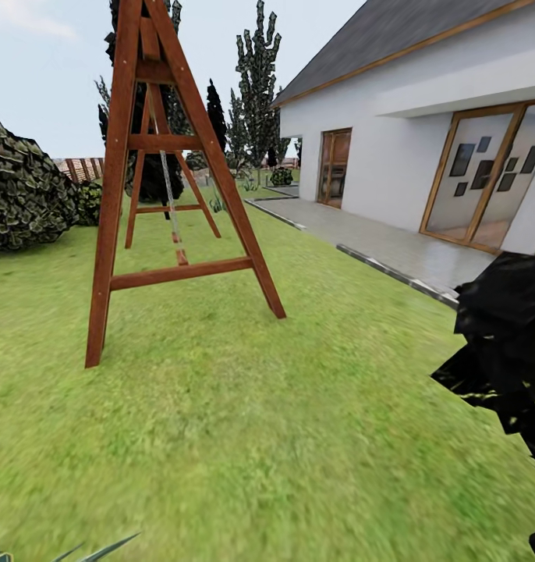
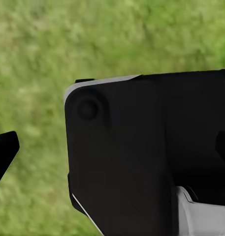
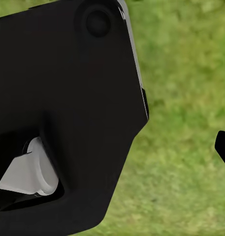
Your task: Take the three Easter eggs out of the wicker basket on the lawn in the garden, then place them on the lawn next to a single tree (choose any tree) so that all three eggs are next to the same tree and none are left in the basket.
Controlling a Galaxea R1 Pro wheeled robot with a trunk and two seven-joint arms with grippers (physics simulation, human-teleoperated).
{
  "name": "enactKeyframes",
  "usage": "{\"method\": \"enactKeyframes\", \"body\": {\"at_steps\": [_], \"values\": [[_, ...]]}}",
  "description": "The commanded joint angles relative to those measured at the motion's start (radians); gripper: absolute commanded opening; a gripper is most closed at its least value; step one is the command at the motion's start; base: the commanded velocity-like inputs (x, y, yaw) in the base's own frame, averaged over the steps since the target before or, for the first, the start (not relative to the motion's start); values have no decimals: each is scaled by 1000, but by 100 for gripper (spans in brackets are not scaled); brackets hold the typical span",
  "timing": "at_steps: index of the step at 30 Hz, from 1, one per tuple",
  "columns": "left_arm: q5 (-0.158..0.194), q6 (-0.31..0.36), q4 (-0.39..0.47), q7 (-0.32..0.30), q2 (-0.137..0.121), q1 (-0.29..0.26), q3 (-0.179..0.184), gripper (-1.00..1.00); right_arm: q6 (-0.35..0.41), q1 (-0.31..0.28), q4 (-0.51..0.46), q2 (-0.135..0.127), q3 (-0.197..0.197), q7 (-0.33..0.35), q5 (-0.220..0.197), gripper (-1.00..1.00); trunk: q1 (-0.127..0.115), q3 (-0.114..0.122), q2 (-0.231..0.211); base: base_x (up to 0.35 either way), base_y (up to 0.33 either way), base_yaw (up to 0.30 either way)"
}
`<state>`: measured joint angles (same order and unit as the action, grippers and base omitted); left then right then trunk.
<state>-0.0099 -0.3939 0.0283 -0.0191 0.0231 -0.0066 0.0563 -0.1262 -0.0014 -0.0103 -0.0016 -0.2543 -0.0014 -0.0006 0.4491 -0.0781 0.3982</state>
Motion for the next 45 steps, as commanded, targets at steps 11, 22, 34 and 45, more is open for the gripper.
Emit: {"method": "enactKeyframes", "body": {"at_steps": [11,22,34,45], "values": [[-1,-4,-1,1,0,-1,5,100,-3,0,0,0,-3,0,2,100,1,-2,2,267,20,-16],[-1,-4,-1,1,0,0,5,100,-3,0,0,0,-3,0,4,100,1,-2,2,137,1,-70],[-1,-4,-1,1,0,0,5,100,-3,0,0,0,-3,0,4,100,1,-2,2,50,28,-4],[-1,-5,-1,1,0,-1,5,100,-3,0,-2,0,-6,0,-1,100,1,-2,2,102,9,0]]}}
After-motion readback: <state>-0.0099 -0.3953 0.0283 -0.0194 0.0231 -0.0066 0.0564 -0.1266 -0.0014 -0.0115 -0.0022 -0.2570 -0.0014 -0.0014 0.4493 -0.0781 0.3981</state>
